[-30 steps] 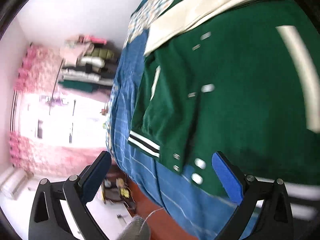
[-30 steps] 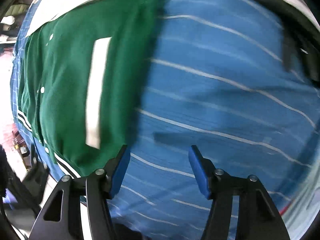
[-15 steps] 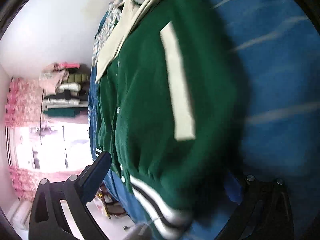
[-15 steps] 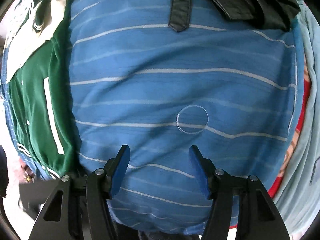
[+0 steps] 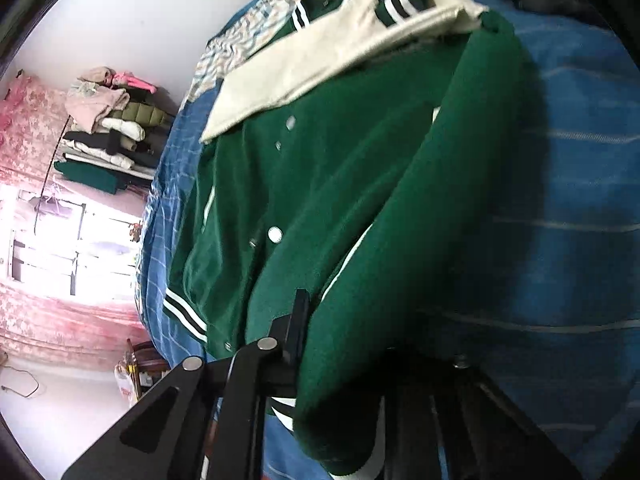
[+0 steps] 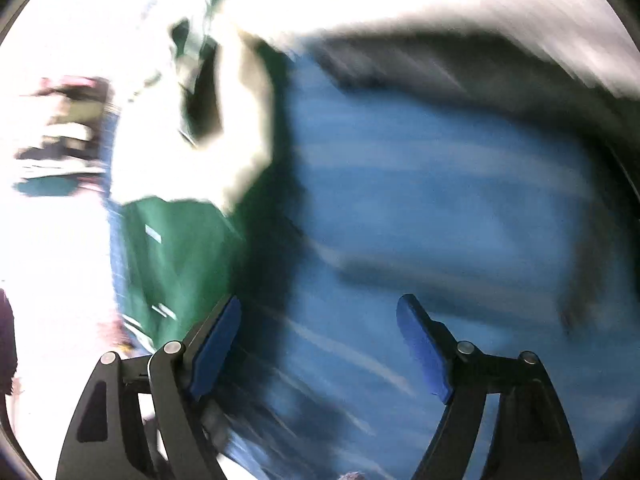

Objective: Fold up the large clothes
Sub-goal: 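Grasp the jacket side edge with the left gripper and lift it while the right gripper grasps the cream sleeve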

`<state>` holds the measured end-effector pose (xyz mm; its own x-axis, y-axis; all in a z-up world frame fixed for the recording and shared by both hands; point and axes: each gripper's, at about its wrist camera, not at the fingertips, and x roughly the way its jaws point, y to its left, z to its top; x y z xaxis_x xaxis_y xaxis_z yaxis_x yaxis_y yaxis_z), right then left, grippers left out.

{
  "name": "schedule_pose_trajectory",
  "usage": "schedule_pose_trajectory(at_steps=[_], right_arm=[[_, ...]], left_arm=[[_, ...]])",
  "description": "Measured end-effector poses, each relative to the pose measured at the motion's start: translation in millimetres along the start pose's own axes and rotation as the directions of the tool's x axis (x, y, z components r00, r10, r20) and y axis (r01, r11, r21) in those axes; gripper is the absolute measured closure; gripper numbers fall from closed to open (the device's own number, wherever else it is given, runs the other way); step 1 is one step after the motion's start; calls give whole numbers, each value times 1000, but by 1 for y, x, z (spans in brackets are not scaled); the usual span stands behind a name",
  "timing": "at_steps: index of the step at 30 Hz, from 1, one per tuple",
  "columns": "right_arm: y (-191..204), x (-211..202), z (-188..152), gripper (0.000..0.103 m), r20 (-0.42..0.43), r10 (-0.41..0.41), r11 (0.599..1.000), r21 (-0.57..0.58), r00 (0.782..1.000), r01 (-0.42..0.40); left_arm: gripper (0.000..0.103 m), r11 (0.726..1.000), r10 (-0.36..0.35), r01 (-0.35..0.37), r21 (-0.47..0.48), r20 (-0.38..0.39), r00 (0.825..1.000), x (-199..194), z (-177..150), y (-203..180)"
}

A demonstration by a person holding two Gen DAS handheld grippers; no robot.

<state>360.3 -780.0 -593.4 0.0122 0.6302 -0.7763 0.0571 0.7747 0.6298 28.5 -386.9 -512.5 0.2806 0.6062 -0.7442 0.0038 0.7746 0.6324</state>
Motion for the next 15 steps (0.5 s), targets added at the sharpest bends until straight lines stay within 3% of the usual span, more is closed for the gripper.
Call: schedule_pose_trajectory(at_steps=[2, 7, 10, 11, 12, 13, 15], right_arm=[[7, 4, 29, 17, 44, 91, 996, 4, 995, -91], [10, 34, 90, 16, 88, 290, 949, 106, 953, -298], [13, 62, 108, 17, 69, 328, 921, 199, 942, -335], [25, 76, 104, 21, 83, 325, 918, 214, 942, -335], [28, 75, 108, 52, 84, 302, 924, 218, 950, -313], [40, 83, 108, 66, 85, 272, 933, 222, 959, -284], [54, 68, 111, 82, 89, 215, 952, 204, 973, -229]], left_arm=[[91, 1000, -10, 10, 1, 11, 1000, -5, 0, 6], [92, 1000, -18, 18, 0, 30, 999, -8, 3, 19], [92, 999, -32, 33, -15, 40, 999, -4, 8, 31], [92, 999, -40, 41, -23, 44, 998, -3, 8, 36], [93, 998, -51, 52, -30, 46, 998, -2, 9, 39], [93, 997, -66, 68, -38, 48, 997, 0, 10, 46], [93, 994, -95, 98, -55, 52, 994, 1, 10, 59]])
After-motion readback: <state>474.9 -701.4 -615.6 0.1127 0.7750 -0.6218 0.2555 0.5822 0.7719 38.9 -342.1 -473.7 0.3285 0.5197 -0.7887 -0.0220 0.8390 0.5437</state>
